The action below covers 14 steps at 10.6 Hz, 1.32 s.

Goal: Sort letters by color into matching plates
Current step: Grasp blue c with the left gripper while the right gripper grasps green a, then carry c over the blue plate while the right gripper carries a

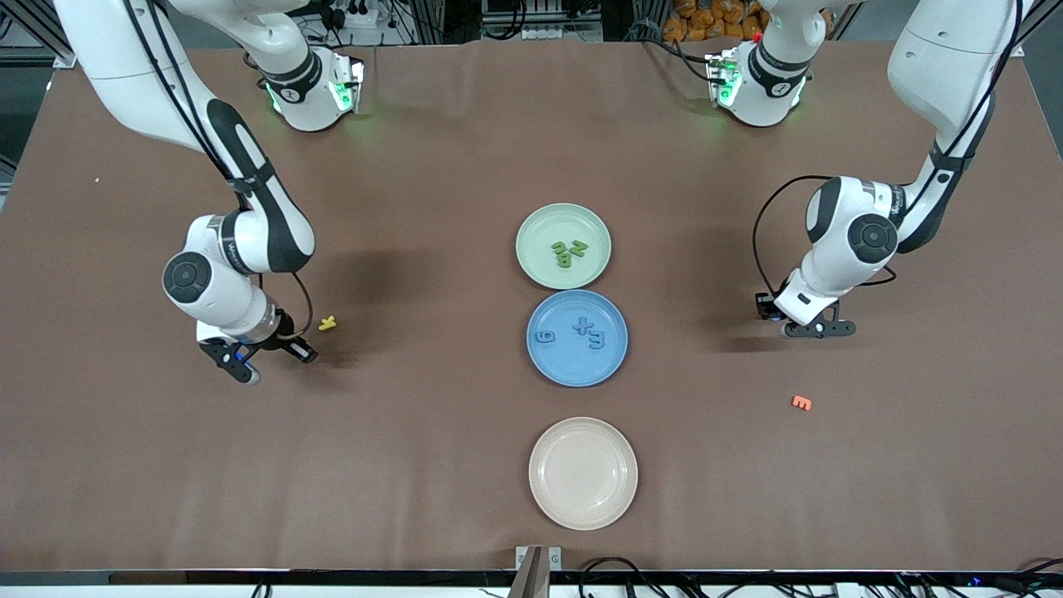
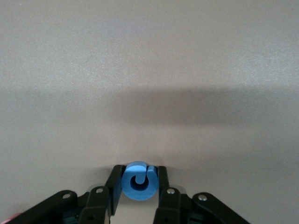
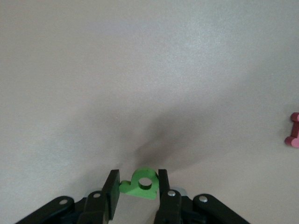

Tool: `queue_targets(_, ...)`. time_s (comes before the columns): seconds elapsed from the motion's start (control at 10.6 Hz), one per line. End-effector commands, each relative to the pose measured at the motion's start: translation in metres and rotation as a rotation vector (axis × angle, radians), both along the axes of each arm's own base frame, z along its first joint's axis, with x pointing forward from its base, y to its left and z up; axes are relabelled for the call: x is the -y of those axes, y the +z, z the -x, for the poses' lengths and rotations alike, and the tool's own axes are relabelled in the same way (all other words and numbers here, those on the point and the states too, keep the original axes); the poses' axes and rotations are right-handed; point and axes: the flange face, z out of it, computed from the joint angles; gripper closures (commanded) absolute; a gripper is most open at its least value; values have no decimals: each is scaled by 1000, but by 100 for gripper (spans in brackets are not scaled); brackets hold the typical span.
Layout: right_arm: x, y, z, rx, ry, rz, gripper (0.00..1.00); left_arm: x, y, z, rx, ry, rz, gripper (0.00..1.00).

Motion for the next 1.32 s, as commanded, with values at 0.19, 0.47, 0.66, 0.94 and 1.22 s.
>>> queue_targets(0.19, -15, 28, 1, -32, 21, -3, 100, 1, 10, -3, 29, 34, -15, 100)
queue_targets(0.47, -44, 33, 5, -53, 31, -11, 100, 11, 35, -17, 36, 53, -29, 100)
queue_targets(0.66, -72, 38, 8, -68, 20, -20, 100, 43, 54, -32, 1, 96, -57, 100)
queue_targets(0.94, -110, 52, 13, -89, -4, -26, 100, 76, 74, -43, -18, 147, -62, 100)
queue_targets(1.22, -148, 65, 18, -93, -28, -39, 100, 135, 95, -41, -12, 220, -31, 100)
